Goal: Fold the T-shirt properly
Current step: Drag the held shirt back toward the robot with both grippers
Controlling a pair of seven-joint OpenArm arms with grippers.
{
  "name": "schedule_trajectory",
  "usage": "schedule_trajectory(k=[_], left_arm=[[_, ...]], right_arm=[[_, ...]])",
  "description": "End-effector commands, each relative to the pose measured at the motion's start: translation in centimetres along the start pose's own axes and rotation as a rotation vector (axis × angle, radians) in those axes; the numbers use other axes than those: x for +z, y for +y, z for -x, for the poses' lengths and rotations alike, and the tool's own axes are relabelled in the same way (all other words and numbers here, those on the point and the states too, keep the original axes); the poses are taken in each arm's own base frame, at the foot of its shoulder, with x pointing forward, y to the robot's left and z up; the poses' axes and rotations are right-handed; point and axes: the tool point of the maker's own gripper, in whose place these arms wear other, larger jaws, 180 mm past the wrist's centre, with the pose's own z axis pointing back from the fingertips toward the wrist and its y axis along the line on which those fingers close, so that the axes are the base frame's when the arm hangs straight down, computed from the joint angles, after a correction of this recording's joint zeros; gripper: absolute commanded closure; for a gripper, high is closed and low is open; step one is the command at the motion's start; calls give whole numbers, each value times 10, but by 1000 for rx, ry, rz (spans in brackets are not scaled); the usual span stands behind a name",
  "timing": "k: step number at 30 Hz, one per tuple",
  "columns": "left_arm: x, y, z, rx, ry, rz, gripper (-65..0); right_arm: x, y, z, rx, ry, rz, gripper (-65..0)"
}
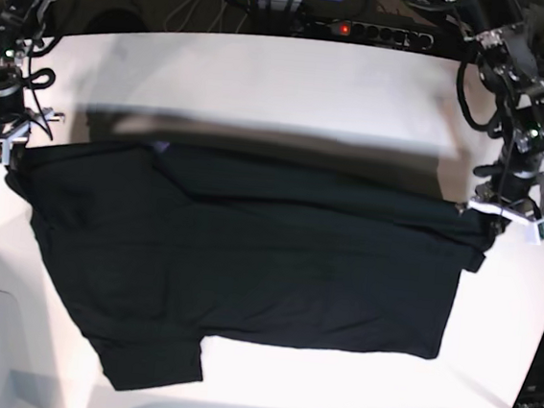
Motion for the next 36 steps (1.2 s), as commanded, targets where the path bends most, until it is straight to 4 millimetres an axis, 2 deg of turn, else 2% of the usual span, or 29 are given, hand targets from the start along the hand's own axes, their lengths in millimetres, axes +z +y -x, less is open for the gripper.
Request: schedule_trajectory(k=[1, 3, 5, 8, 11, 13, 16, 17, 20, 23, 29, 32, 36], left_arm=[[0, 1, -24, -12, -63, -5, 0], [-6, 0, -26, -1, -47, -3, 0], [-13, -3, -29, 13, -33, 5, 0], [-21, -6, -33, 30, -8, 11, 0], [-25, -4, -36, 31, 12, 10, 0], [-26, -4, -37, 39, 18, 8, 0], [-25, -4, -38, 36, 17, 9, 0], [-24, -4, -37, 34, 18, 8, 0], [-24, -2, -35, 32, 21, 4, 0], [-21, 2, -25, 27, 43, -3, 0], [-4, 3, -13, -11, 51, -12, 0], [7, 9, 5, -35, 85, -22, 0], [22, 22, 40, -58, 169, -47, 0]], right_arm=[[-4, -12, -30, 9, -91, 31, 0], [-11, -11, -43, 18, -94, 10, 0], [-23, -14, -66, 59, -80, -23, 0], [-41, -32, -87, 103, 38, -24, 0], [-50, -52, -106, 115, 130, 4, 0], [-51, -62, -116, 97, 146, 26, 0], [-50, -60, -117, 102, 158, 24, 0], [-51, -57, -115, 99, 163, 18, 0], [-48, -45, -88, 103, 207, -8, 0], [-43, -32, -70, 115, 215, -34, 0], [-17, 0, -38, 163, 192, -86, 0], [-1, 6, -15, 150, 209, -93, 0], [16, 5, 14, 74, 233, -71, 0]])
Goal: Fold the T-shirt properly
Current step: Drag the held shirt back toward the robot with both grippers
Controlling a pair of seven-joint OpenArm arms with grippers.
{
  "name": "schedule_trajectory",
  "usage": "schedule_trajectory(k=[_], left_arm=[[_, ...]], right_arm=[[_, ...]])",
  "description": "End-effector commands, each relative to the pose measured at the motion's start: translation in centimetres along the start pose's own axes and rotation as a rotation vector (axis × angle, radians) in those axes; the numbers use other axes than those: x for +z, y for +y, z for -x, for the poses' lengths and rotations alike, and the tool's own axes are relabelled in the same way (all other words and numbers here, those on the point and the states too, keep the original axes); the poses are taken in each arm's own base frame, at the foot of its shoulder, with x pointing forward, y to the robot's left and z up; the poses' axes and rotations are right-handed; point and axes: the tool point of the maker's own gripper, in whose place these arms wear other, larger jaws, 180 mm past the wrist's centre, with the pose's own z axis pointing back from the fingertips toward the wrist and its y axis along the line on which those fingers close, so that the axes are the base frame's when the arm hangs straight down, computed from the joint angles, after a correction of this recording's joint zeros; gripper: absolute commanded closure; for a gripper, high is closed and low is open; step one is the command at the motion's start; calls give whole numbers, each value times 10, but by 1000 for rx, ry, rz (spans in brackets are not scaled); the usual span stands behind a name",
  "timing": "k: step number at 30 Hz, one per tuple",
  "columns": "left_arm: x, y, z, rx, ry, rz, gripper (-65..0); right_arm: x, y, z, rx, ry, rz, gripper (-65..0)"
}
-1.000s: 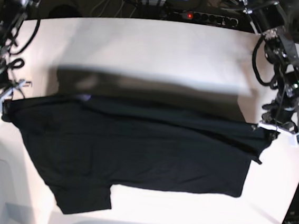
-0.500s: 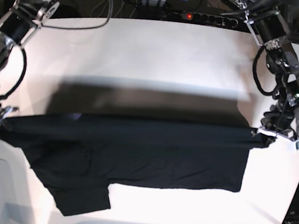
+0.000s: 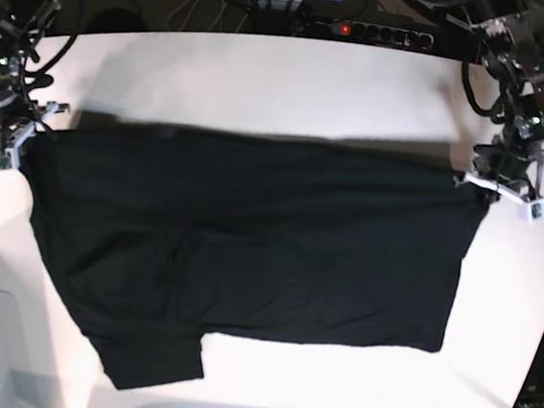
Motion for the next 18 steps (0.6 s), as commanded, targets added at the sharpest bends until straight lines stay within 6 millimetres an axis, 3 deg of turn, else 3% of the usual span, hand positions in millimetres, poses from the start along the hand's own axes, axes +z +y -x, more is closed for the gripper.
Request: schedule_trajectory(k=[1, 8, 14, 18], left_arm=[[5, 4, -9, -16, -38, -7, 0], [24, 38, 32, -45, -8, -81, 0], [39, 55, 67, -74, 82, -117, 0], [43, 59, 79, -71, 113, -122, 0]], right_arm=[[7, -9, -3, 11, -27, 20, 0], [22, 5, 54, 22, 85, -16, 0], [35, 14, 82, 40, 122, -46, 0], [42, 18, 100, 49, 162, -60, 0]])
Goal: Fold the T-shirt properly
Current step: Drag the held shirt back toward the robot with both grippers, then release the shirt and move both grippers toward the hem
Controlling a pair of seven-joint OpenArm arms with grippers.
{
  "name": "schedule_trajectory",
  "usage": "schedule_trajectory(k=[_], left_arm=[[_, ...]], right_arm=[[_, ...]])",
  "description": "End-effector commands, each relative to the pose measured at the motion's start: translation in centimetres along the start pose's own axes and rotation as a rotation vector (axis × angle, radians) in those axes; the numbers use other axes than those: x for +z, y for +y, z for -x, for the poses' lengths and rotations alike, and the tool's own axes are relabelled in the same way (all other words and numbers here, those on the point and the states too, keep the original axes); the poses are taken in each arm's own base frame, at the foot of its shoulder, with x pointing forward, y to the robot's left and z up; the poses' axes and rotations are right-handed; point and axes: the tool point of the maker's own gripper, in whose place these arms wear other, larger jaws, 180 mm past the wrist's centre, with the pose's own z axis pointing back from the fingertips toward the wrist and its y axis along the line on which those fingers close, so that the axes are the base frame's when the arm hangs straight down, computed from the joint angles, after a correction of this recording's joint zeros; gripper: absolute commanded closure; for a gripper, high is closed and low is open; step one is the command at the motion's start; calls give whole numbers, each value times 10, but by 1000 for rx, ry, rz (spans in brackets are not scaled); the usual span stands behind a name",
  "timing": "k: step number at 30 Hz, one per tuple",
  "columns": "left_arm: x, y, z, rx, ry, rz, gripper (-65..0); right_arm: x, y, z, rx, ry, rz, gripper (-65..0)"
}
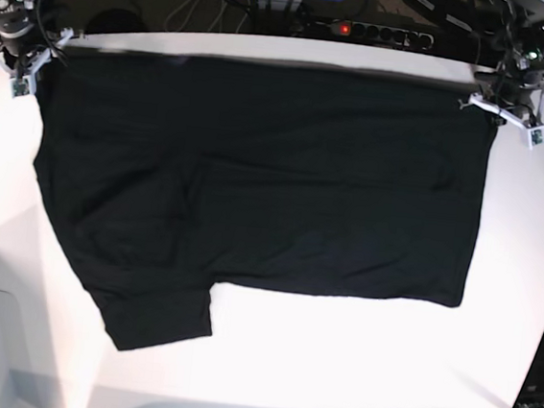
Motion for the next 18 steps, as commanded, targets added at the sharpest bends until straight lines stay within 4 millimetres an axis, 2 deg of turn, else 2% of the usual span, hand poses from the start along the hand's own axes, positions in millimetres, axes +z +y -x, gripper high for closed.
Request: schedule_trajectory(k=[1, 11, 15, 16, 18], left_arm=[[4, 6, -7, -11, -26, -14, 0], [11, 15, 18, -26, 38, -32, 0], [11, 16, 22, -25, 51, -33, -1], [11, 16, 22, -25, 52, -33, -1], [12, 16, 23, -25, 55, -33, -1]], right_arm=[[5, -7, -3, 22, -13, 14, 0], [4, -2, 1, 8, -6, 6, 0], [4, -2, 3, 8, -3, 5, 0], [4, -2, 3, 8, -3, 5, -6], [4, -2, 3, 8, -3, 5, -60]])
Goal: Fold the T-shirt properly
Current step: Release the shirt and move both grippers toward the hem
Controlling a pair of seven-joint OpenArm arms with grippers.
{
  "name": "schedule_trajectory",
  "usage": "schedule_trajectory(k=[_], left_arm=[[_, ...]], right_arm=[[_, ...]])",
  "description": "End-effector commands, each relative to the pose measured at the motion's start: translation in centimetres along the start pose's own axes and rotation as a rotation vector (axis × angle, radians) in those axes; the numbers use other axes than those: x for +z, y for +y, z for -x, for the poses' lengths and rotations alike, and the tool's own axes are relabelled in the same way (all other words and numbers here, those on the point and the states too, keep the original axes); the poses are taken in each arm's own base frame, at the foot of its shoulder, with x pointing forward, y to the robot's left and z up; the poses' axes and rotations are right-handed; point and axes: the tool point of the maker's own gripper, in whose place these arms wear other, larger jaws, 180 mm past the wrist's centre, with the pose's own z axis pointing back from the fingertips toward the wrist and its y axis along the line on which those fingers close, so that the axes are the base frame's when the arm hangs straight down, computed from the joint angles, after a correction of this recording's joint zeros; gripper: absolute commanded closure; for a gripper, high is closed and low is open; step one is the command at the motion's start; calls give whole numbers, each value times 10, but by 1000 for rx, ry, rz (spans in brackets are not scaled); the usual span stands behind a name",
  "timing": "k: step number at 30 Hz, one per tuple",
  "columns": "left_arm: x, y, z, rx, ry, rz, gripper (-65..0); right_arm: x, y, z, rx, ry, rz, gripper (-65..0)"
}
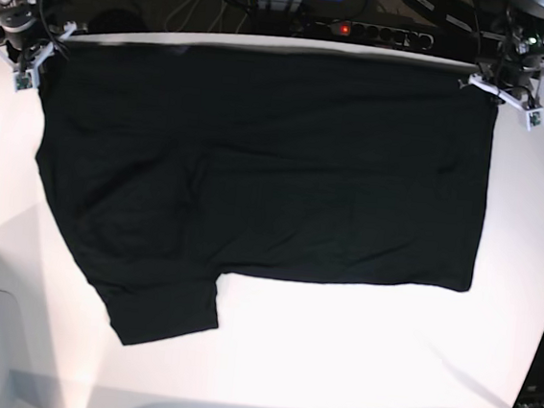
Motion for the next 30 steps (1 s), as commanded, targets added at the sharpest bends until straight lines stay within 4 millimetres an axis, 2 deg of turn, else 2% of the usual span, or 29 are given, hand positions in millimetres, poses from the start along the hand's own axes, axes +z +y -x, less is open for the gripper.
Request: schedule_trajectory(k=[1, 5, 7, 9, 12, 15, 18, 22, 26, 30], left_arm=[[4, 6, -6, -11, -18, -14, -1], [6, 7, -1, -18, -7, -17, -16], [6, 8, -1, -16, -6, -20, -77], [7, 8, -1, -15, -6, -22, -172], [8, 8, 1, -20, -6, -21, -256], [9, 12, -2, -17, -15, -30, -271], [14, 29, -10, 33, -51, -78, -272], [29, 50, -43, 91, -159, -140, -307], [38, 43, -83, 110, -280, -133, -372], [35, 27, -124, 147, -389, -95, -400]], right_arm=[[4, -7, -6, 17, -22, 14, -90], [5, -8, -8, 22, -27, 18, -207], [5, -8, -9, 21, -30, 18, -247], [4, -8, -11, 20, -34, 20, -269], [5, -11, -12, 21, -36, 26, -277], [7, -27, -21, -9, -66, 74, -277], [11, -45, -27, -42, -86, 125, -277], [12, -58, -40, -64, -125, 160, -278], [7, -63, -78, -82, -219, 172, -296], [-11, -48, -149, -78, -358, 105, -373]])
